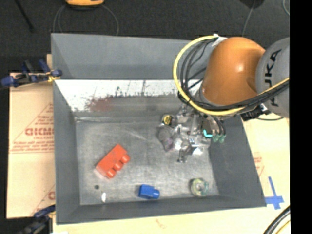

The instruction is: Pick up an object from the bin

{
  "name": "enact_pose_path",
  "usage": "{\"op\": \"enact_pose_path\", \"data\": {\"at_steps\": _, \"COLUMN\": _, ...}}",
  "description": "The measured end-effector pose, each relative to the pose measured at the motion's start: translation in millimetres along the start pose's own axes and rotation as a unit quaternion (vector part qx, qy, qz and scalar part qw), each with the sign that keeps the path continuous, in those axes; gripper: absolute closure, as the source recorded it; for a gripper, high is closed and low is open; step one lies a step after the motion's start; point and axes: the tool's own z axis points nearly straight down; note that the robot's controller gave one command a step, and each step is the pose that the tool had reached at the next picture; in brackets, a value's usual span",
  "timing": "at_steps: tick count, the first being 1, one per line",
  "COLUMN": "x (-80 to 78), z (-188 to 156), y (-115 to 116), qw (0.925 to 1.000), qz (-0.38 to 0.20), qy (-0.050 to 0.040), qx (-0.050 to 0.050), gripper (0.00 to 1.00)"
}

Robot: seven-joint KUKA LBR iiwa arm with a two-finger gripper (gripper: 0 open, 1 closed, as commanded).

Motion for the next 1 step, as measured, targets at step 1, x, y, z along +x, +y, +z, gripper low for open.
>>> {"op": "enact_pose_path", "data": {"at_steps": 1, "x": 13.2, "z": 82.9, "y": -27.9, "qw": 0.9923, "qz": 0.124, "qy": -0.0004, "qx": -0.001, "gripper": 0.00}}
